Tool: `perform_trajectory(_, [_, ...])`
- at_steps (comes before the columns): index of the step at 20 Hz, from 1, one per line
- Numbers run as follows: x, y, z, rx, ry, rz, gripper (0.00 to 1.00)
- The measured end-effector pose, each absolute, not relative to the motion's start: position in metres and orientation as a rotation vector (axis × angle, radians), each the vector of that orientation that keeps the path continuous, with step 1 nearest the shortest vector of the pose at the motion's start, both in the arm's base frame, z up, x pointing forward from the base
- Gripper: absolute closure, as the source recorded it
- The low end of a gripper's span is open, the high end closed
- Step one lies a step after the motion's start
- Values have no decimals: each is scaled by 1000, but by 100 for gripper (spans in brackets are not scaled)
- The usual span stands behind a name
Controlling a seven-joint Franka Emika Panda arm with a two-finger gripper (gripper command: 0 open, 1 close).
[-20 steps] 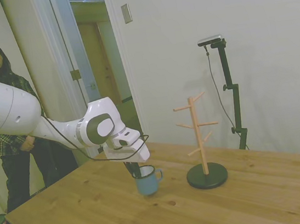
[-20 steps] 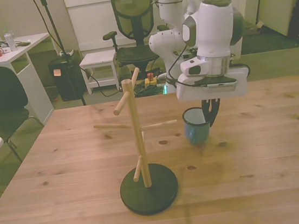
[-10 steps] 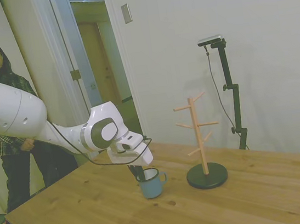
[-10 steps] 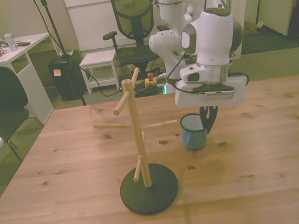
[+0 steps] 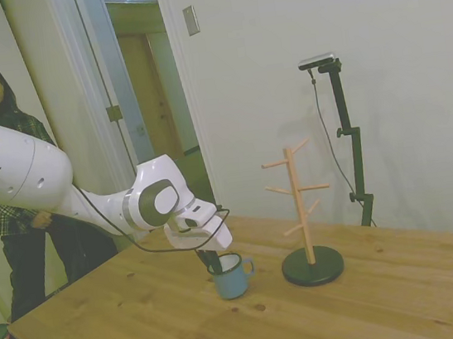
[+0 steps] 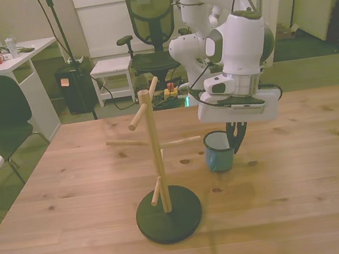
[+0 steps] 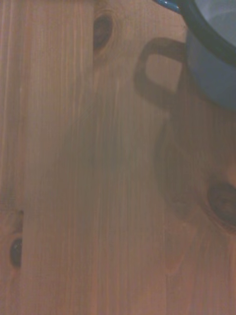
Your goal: Unload the mug
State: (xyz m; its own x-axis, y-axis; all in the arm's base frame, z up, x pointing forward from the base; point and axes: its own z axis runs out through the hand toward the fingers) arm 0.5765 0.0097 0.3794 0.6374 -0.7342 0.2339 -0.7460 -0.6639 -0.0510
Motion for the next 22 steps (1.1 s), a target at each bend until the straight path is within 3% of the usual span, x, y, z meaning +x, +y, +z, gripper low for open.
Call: perform_trajectory(22, [578,21,378,2806,-1304,377,100])
